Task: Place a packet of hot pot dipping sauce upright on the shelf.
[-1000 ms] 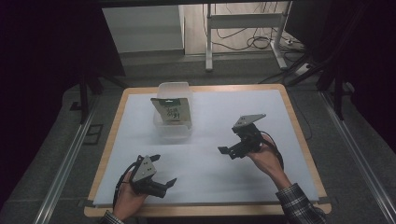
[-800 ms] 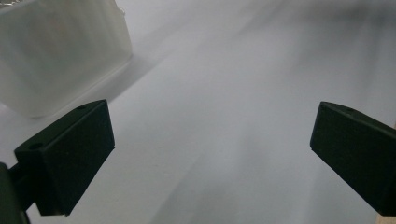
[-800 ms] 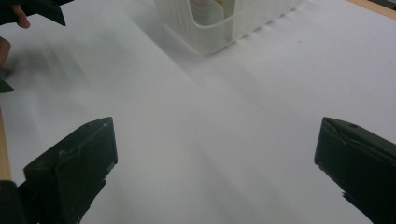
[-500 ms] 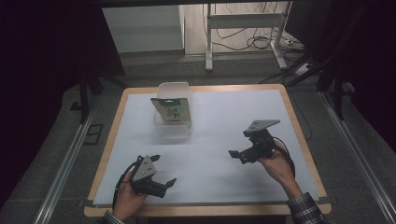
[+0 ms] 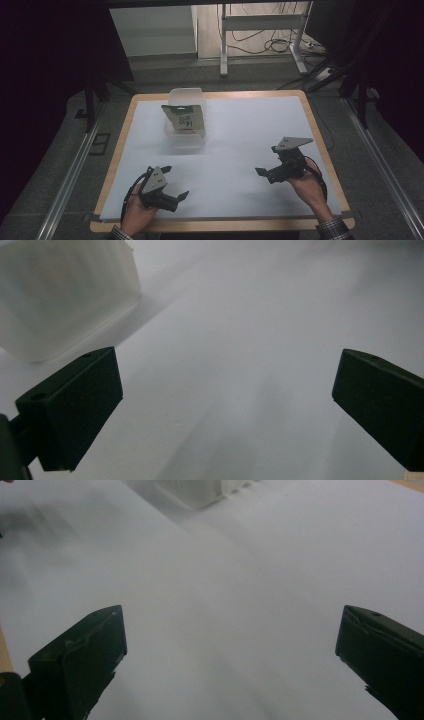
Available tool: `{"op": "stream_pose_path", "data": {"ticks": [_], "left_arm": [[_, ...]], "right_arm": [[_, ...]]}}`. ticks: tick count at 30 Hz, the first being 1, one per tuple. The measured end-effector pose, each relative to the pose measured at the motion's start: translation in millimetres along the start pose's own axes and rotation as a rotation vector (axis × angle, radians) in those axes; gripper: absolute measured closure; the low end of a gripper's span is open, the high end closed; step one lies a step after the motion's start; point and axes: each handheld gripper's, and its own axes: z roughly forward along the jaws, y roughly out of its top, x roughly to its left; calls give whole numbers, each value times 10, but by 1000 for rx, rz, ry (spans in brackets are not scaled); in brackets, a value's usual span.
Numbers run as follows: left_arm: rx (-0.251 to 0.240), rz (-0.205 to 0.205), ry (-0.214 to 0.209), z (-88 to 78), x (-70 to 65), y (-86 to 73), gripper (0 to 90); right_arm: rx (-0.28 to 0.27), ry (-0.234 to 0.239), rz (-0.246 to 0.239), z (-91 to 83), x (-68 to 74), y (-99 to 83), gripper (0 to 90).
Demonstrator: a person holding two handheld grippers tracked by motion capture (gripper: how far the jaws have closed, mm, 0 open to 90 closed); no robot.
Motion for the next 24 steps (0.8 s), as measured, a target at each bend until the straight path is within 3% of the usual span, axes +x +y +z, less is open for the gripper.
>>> {"op": "stream_pose_path", "data": {"ticks": [15,24], "left_arm": [[7,6,4,-7,-8,-7,0],[14,5,10,-14,-12,-18,0]], "right_arm": [[-12,-36,39,-199,-16,-342,1],[22,-57,60,-243,-59,-542,1]]}}
